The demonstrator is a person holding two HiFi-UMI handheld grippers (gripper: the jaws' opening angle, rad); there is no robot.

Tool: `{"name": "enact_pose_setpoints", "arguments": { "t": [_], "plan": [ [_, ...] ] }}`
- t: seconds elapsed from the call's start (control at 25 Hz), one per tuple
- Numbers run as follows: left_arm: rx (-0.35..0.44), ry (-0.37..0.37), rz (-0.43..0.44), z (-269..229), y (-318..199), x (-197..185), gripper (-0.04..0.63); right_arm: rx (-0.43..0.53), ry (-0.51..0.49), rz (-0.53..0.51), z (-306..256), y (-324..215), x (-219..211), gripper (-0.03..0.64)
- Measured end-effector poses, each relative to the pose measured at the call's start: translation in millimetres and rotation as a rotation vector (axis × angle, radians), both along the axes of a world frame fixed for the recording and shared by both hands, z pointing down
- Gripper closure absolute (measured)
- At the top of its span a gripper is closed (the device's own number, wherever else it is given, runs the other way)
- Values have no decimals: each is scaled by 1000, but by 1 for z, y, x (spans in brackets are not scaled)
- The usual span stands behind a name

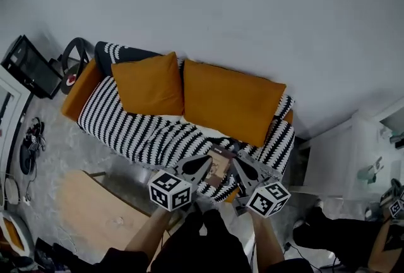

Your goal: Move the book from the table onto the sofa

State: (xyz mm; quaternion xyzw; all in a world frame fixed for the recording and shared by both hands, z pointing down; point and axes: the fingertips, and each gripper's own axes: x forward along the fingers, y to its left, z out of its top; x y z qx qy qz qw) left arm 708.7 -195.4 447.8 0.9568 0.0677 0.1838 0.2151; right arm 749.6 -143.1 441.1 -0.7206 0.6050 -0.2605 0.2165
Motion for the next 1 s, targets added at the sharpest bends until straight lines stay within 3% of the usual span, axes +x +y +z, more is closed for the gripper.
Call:
{"name": "enact_pose_setpoints", "arguments": {
  "t": [0.56, 0.72, 1.0],
  "plan": [
    [195, 170, -89, -98, -19, -16, 580, 88, 196, 10, -89, -19, -26, 595],
    [241, 188, -101, -109, -25, -19, 580, 93, 224, 11, -96, -23, -28, 595],
    [252, 190, -108, -112, -28, -26, 580, 96, 241, 7, -101, -27, -34, 595]
  ]
}}
